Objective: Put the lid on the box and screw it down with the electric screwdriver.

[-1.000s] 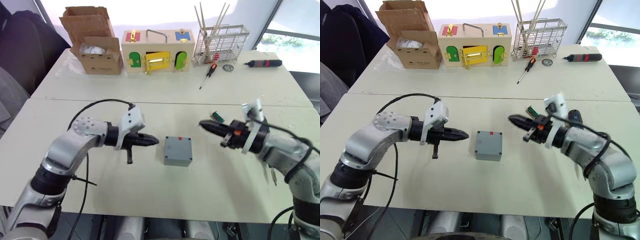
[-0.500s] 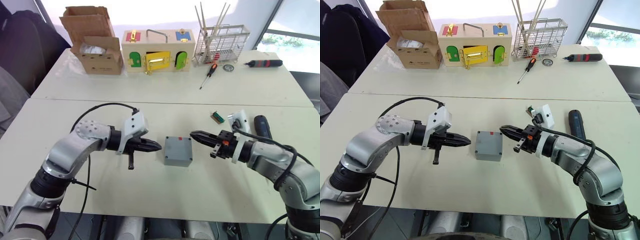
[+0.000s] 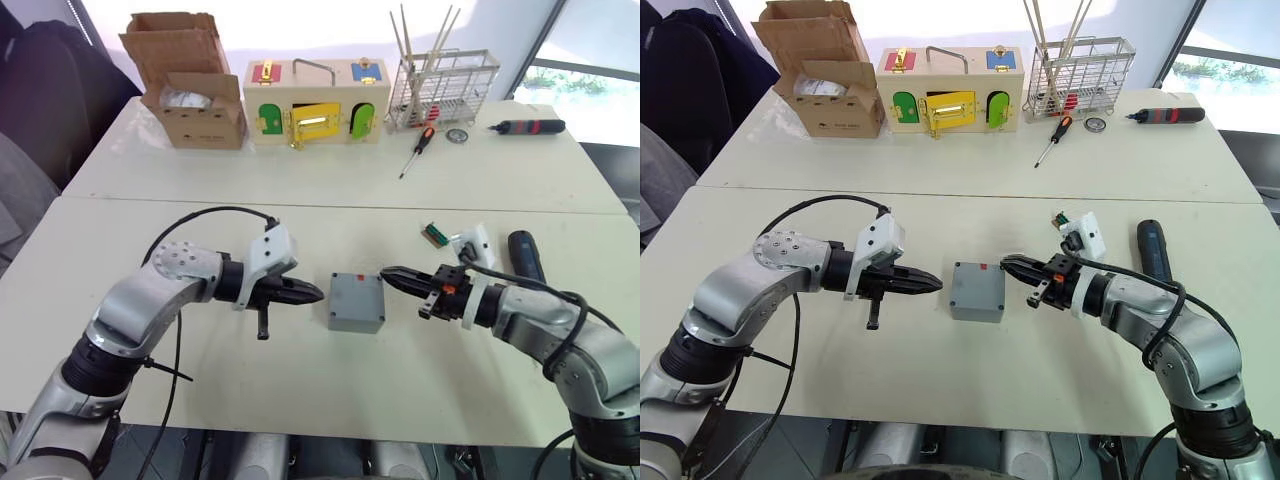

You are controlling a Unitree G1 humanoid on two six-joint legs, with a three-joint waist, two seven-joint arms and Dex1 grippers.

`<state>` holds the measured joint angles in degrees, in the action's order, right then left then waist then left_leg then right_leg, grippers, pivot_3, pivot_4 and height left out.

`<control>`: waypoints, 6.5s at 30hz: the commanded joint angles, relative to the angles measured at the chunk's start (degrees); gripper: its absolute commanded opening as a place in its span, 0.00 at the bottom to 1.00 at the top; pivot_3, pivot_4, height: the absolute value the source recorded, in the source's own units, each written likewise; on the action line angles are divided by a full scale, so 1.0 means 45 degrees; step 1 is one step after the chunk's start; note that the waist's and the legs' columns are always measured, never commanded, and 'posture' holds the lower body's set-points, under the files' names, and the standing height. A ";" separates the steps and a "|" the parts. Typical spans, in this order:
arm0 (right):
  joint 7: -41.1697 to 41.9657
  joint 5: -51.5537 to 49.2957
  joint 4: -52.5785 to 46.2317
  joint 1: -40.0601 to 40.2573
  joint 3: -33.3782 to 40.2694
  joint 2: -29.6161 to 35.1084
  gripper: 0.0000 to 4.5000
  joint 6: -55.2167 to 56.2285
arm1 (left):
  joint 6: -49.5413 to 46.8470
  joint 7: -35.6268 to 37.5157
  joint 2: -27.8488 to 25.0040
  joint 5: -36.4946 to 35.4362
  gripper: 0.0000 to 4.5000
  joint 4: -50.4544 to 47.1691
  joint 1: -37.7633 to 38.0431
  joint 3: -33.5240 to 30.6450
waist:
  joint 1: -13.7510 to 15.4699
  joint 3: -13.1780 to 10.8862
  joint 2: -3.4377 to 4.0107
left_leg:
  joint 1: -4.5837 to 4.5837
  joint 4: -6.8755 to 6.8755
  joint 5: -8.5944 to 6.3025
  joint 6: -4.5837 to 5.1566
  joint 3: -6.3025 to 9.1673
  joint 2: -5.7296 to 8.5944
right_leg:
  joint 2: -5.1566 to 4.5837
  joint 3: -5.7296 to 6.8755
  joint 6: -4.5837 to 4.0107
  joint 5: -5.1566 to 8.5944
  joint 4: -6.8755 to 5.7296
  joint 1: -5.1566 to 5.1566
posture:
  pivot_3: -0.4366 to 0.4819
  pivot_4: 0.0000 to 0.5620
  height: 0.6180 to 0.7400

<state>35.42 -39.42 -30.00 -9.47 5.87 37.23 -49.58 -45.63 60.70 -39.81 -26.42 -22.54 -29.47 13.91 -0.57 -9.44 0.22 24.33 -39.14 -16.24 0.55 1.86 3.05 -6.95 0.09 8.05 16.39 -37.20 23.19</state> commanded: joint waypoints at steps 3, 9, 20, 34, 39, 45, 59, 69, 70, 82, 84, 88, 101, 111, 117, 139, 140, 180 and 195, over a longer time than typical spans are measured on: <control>0.0231 0.0325 0.0023 0.0074 -0.0163 0.0116 0.02 0.0438 | 0.0224 -0.0113 -0.0005 -0.0069 0.00 -0.0294 0.0032 -0.0105 | 0.0000 0.0000 0.0000 | 0.0000 0.0000 0.0000 0.0000 0.0000 0.0000 | 0.0000 0.0000 0.0000 0.0000 0.0000 0.0000 | 0.48 0.27 0.96; 0.0310 0.0704 0.0466 -0.0145 -0.0439 -0.0007 0.02 0.0728 | 0.0187 -0.0195 -0.0037 -0.0101 0.00 -0.0388 0.0070 -0.0106 | -0.0002 0.0000 0.0000 | 0.0000 0.0000 0.0000 0.0000 0.0000 0.0000 | 0.0000 0.0000 0.0000 0.0000 0.0000 0.0000 | 0.48 0.27 0.96; 0.0447 0.0777 0.0612 -0.0595 -0.0237 0.0180 0.75 0.0752 | -0.0013 -0.0321 0.0169 -0.0689 0.00 -0.0379 -0.0219 -0.0546 | 0.0001 0.0000 0.0000 | 0.0000 -0.0001 0.0000 -0.0001 0.0000 0.0000 | 0.0000 0.0000 0.0000 0.0000 0.0000 0.0003 | 0.48 0.27 0.96; 0.2498 0.0698 0.5869 -0.5009 0.1661 0.7608 1.00 -0.2738 | 0.0077 -0.0626 0.1719 -0.1703 0.00 -0.1142 -0.1353 -0.0089 | 0.0024 -0.0012 0.0043 | 0.0005 0.0007 -0.0002 0.0004 -0.0025 0.0004 | -0.0015 -0.0004 0.0000 0.0001 0.0010 0.0002 | 0.48 0.27 0.96; 0.4687 0.2386 0.8188 -0.6613 -0.2854 0.9928 1.00 -0.4793 | 0.0454 -0.0892 0.1865 -0.1167 0.00 -0.1573 -0.1210 0.0711 | -0.0068 -0.0010 0.0042 | -0.0001 -0.0003 -0.0028 0.0051 -0.0053 0.0003 | -0.0025 -0.0019 -0.0002 0.0002 0.0039 0.0000 | 0.48 0.27 0.96; 0.6894 0.3778 1.0736 -0.9101 -0.6321 0.9106 1.00 -0.6233 | 0.0494 -0.1494 0.2268 -0.0955 0.00 -0.1959 -0.0963 0.1206 | -0.0050 -0.0011 0.0060 | 0.0007 0.0007 -0.0015 0.0029 -0.0080 -0.0003 | -0.0026 -0.0034 0.0000 0.0004 0.0041 0.0036 | 0.48 0.27 0.96; 0.8233 0.6061 1.3568 -1.0132 -0.9272 0.7206 1.00 -0.5987 | -0.0194 -0.2886 0.2469 -0.1089 0.00 -0.2947 0.0001 0.1194 | 0.0252 -0.0011 0.0059 | 0.0016 -0.0010 -0.0008 0.0013 -0.0077 0.0016 | -0.0042 -0.0031 0.0000 0.0004 0.0039 0.0037 | 0.48 0.27 0.96; 0.8644 0.7353 1.3845 -0.9573 -0.9768 0.6484 0.76 -0.5249 | -0.0261 -0.3341 0.2507 -0.1044 0.00 -0.2945 0.0128 0.1207 | 0.0275 0.0014 0.0011 | 0.0005 -0.0016 -0.0003 0.0004 -0.0069 0.0017 | -0.0041 -0.0022 0.0000 0.0003 0.0039 0.0015 | 0.48 0.27 0.96; 0.8813 0.7417 1.3520 -0.9388 -0.9873 0.6623 0.69 -0.5224 | -0.0271 -0.3371 0.2498 -0.1050 0.00 -0.2963 0.0138 0.1205 | 0.0280 0.0014 0.0011 | 0.0005 -0.0017 -0.0003 0.0004 -0.0068 0.0017 | -0.0041 -0.0022 0.0000 0.0003 0.0039 0.0015 | 0.48 0.27 0.96; 0.8330 0.7781 1.2973 -0.8437 -0.8278 0.6744 0.42 -0.4735 | 0.0059 -0.3118 0.2331 -0.0888 0.00 -0.2444 -0.0051 0.1138 | 0.0302 0.0025 -0.0012 | 0.0005 -0.0012 -0.0003 0.0001 -0.0014 0.0024 | -0.0039 0.0004 0.0000 0.0003 0.0038 -0.0007 | 0.48 0.27 0.96; 0.7440 0.7726 1.4519 -0.9863 -0.6898 0.5964 0.42 -0.4421 | 0.0205 -0.2928 0.2160 -0.0869 0.00 -0.2170 -0.0063 0.0948 | 0.0202 0.0027 -0.0050 | 0.0003 -0.0014 -0.0001 -0.0002 -0.0025 0.0024 | -0.0039 0.0004 0.0000 0.0003 0.0045 -0.0009 | 0.48 0.27 0.96; 0.7060 0.6443 1.4762 -1.2376 -0.3743 0.5995 0.42 -0.4938 | 0.0514 -0.2409 0.1590 -0.0690 0.00 -0.1300 -0.0491 0.0612 | -0.0076 -0.0054 0.0142 | -0.0007 -0.0016 0.0010 -0.0012 -0.0118 0.0033 | -0.0062 -0.0052 0.0003 0.0001 0.0025 0.0035 | 0.48 0.27 0.96; -0.0859 0.0805 -0.0886 -0.8324 0.9153 -0.5271 0.42 -0.5152 | 0.1507 -0.0387 0.0846 0.0547 0.00 0.1404 -0.2079 0.1478 | 0.0293 -0.0039 0.0135 | 0.0019 -0.0021 0.0031 -0.0046 -0.0005 0.0028 | -0.0034 -0.0001 0.0013 0.0005 -0.0023 0.0032 | 0.48 0.27 0.96; -0.0745 -0.0055 -0.2663 -0.3655 0.5270 -0.5111 0.42 -0.2525 | 0.3124 0.0450 0.2018 0.2214 0.00 0.4057 -0.2686 0.2607 | 0.0054 -0.0042 0.0132 | 0.0018 0.0001 0.0012 -0.0015 0.0004 0.0087 | -0.0040 -0.0022 0.0013 0.0005 -0.0148 0.0074 | 0.48 0.27 0.96; -0.0910 -0.0437 -0.2367 -0.2502 0.4761 -0.4456 0.42 -0.1272 | 0.3019 0.0771 0.2633 0.2405 0.00 0.4223 -0.2690 0.2784 | -0.0086 -0.0041 0.0132 | -0.0009 0.0001 0.0021 -0.0024 0.0003 0.0045 | -0.0015 -0.0021 0.0015 0.0008 -0.0152 0.0064 | 0.48 0.27 0.96; -0.1692 -0.0667 -0.1494 -0.1094 0.2797 -0.3401 0.42 0.0996 | 0.2944 0.0938 0.2392 0.2992 0.00 0.3695 -0.2095 0.2885 | -0.0035 -0.0040 0.0129 | -0.0016 0.0008 0.0019 -0.0022 0.0014 0.0030 | -0.0007 -0.0021 0.0014 0.0008 -0.0144 0.0051 | 0.48 0.27 0.96; -0.1725 -0.0658 -0.1437 -0.1105 0.2760 -0.3349 0.42 0.1069 | 0.2941 0.0929 0.2391 0.2986 0.00 0.3685 -0.2089 0.2875 | -0.0035 -0.0040 0.0129 | -0.0016 0.0008 0.0019 -0.0022 0.0016 0.0029 | -0.0007 -0.0021 0.0015 0.0008 -0.0144 0.0051 | 0.48 0.27 0.96; -0.0498 0.2285 0.0159 0.1178 -0.1974 -0.2558 0.42 0.4427 | 0.2748 0.0572 0.2418 0.3379 0.00 0.3697 -0.1400 0.3044 | -0.0039 0.0345 -0.0194 | -0.0427 0.0236 -0.0056 0.0091 0.0016 -0.0012 | 0.0022 -0.0028 -0.0022 0.0056 0.0057 -0.0303 | 0.48 0.27 0.96; -0.0191 0.2842 0.0528 0.1728 -0.1983 -0.2233 0.42 0.4971 | 0.2874 0.0498 0.2312 0.3541 0.00 0.3789 -0.1179 0.3114 | -0.0024 0.0440 -0.0202 | -0.0457 0.0261 -0.0060 0.0092 0.0031 -0.0028 | 0.0035 -0.0018 -0.0022 0.0058 0.0176 -0.0380 | 0.48 0.27 0.96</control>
<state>32.83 -27.50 -32.04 -5.06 0.71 26.16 -23.92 -31.75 62.92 -28.53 -12.39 -6.38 -35.99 26.25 -0.68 -7.47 -0.69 22.22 -37.93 -16.51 0.96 2.01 2.91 -6.77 0.02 7.95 16.65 -36.27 21.37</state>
